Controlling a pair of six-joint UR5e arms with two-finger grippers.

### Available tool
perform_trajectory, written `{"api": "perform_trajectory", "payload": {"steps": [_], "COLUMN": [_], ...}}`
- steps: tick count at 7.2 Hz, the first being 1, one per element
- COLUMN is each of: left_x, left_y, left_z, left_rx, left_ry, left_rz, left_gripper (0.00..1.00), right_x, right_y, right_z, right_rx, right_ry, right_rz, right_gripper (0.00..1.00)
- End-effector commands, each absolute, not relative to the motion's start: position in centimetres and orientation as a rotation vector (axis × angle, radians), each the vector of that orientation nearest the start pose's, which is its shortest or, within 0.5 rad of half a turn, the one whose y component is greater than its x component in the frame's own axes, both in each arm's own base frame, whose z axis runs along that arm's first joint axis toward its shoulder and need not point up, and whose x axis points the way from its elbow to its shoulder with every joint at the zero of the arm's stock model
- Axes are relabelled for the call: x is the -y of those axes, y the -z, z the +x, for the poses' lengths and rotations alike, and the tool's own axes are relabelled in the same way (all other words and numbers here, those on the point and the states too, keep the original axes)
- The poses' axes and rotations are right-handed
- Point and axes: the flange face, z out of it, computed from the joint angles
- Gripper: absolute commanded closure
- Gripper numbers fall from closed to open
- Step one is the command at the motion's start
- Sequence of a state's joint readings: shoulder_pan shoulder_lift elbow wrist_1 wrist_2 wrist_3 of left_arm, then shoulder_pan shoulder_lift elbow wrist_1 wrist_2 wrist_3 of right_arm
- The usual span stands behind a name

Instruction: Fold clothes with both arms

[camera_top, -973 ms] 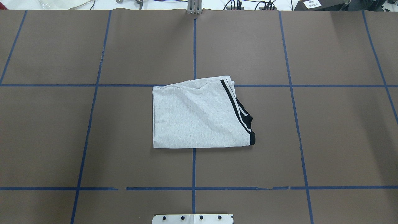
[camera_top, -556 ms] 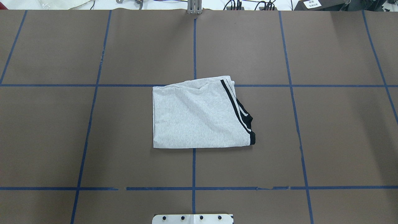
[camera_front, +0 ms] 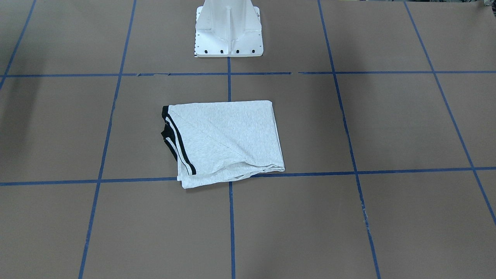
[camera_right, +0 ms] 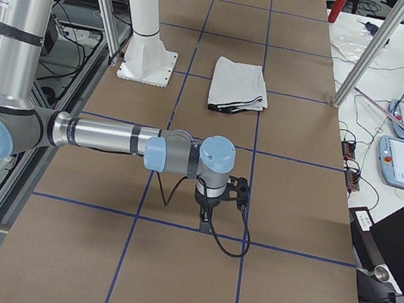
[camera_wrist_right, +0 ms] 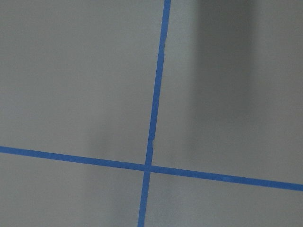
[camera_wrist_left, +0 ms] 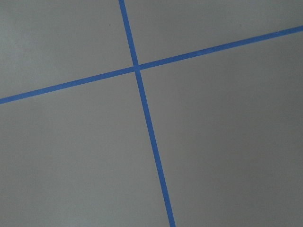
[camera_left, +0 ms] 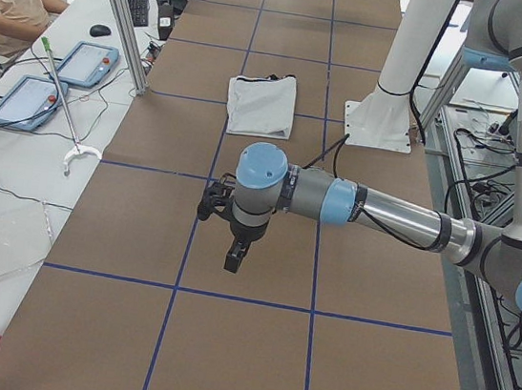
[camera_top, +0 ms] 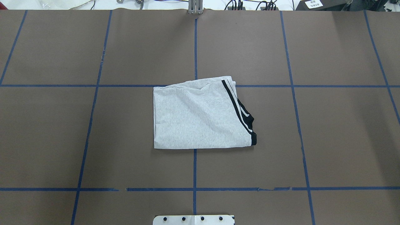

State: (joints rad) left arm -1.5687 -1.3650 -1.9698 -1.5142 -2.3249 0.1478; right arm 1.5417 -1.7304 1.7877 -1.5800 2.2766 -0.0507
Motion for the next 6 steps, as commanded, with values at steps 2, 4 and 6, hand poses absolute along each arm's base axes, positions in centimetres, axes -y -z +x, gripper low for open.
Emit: {"api": "perform_trajectory", "payload": {"steps": [2,4,6], "left_x": [40.57,40.33,40.25], "left_y": [-56.3,-56.55,-56.63], "left_z": [-6.47,-6.48,-6.48], "left_rx": [-0.74,-0.739,-0.74], "left_ry": [-0.192,-0.189,-0.188], "left_rz": [0.182,0.176,0.173], "left_gripper": [0.0,0.0,0.0], "right_x": [42.83,42.83,42.82], "right_y": [-63.14,-63.21,-63.29], "right_z": [5.61,5.61,5.61], "right_rx": [0.707,0.707,0.707], "right_ry": [0.093,0.092,0.092], "right_rz": [0.052,0.05,0.049], "right_gripper": [0.0,0.0,0.0]}}
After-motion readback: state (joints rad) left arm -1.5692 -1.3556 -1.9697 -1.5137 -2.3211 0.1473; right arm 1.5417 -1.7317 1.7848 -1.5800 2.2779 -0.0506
